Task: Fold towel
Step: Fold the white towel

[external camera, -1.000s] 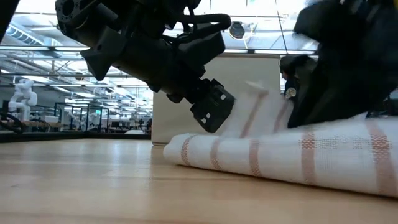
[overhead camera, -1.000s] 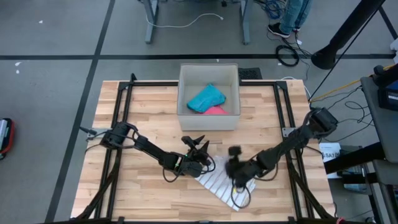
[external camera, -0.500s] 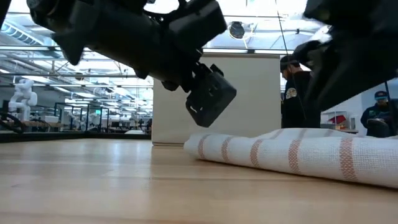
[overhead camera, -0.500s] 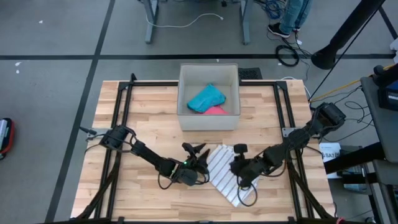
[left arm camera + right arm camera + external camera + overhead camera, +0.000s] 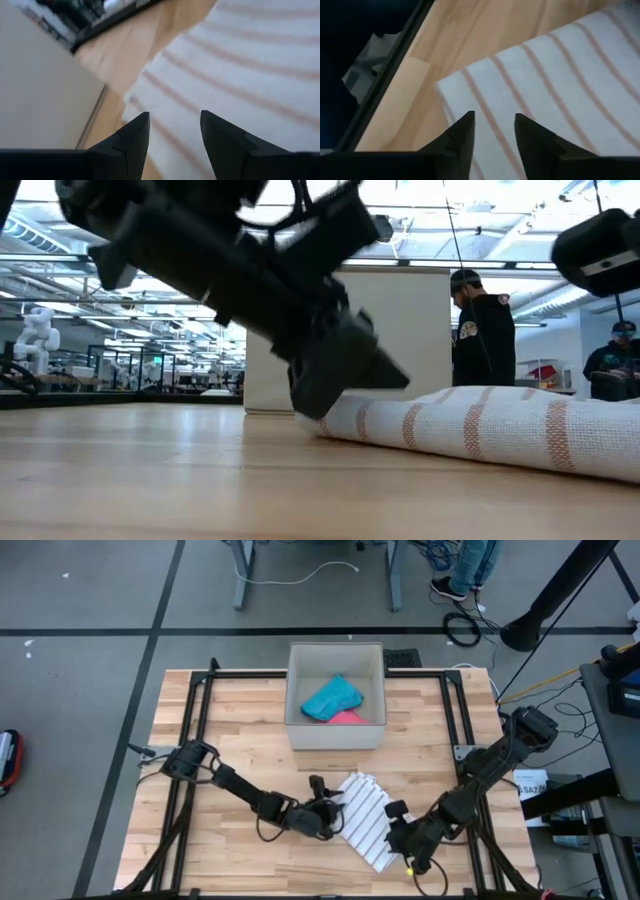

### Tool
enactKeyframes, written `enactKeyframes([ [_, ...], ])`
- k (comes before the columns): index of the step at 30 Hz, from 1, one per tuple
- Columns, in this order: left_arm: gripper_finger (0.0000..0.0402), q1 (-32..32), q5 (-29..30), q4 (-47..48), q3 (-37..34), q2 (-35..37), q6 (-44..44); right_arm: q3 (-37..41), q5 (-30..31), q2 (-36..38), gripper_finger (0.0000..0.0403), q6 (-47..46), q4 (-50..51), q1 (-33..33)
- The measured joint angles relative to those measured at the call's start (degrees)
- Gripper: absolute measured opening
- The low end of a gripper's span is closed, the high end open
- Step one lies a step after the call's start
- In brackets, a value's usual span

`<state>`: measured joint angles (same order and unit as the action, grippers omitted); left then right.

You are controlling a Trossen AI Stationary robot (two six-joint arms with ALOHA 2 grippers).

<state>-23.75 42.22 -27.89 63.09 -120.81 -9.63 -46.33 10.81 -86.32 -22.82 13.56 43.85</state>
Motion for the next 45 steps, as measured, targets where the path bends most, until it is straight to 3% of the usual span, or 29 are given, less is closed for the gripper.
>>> enactKeyframes([
  [7, 0.0183, 1.4, 0.0, 8.77, 0.01, 0.0, 2.92, 0.0, 2.67, -2.29, 0.0195, -2.72, -3.98, 1.43],
  [13, 0.0183, -0.13, 4.11, 7.29, 0.04, 0.07, -2.89, 0.0, 2.65, -5.06, 0.0225, -6.0, -5.48, 2.08],
  [17, 0.0183, -1.37, 3.26, 3.73, 0.02, 1.36, -5.84, 0.0, 2.61, -8.27, 0.0222, -8.73, -4.26, 2.8],
  [23, 0.0183, -1.83, -11.12, 3.85, 0.02, 1.77, -4.38, -0.3, 4.95, -12.1, 0.0205, -11.29, -2.45, 3.24],
  [32, 0.0183, -1.38, -24.01, 11.07, 0.02, 1.75, 3.08, -0.39, 5.19, -11.38, 0.019, -3.96, 8.1, 1.54],
  [41, 0.0183, -1.58, -23.69, 12.91, 0.1, 2.06, 7.11, 0.26, 13.51, -0.54, 0.0178, -1.95, 21.94, 1.44],
  [45, 0.0183, -2.28, -19.66, 12.63, -0.04, 4.07, 4.26, 0.22, 14.0, 2.71, 0.0176, -4.72, 18.19, 2.0],
])
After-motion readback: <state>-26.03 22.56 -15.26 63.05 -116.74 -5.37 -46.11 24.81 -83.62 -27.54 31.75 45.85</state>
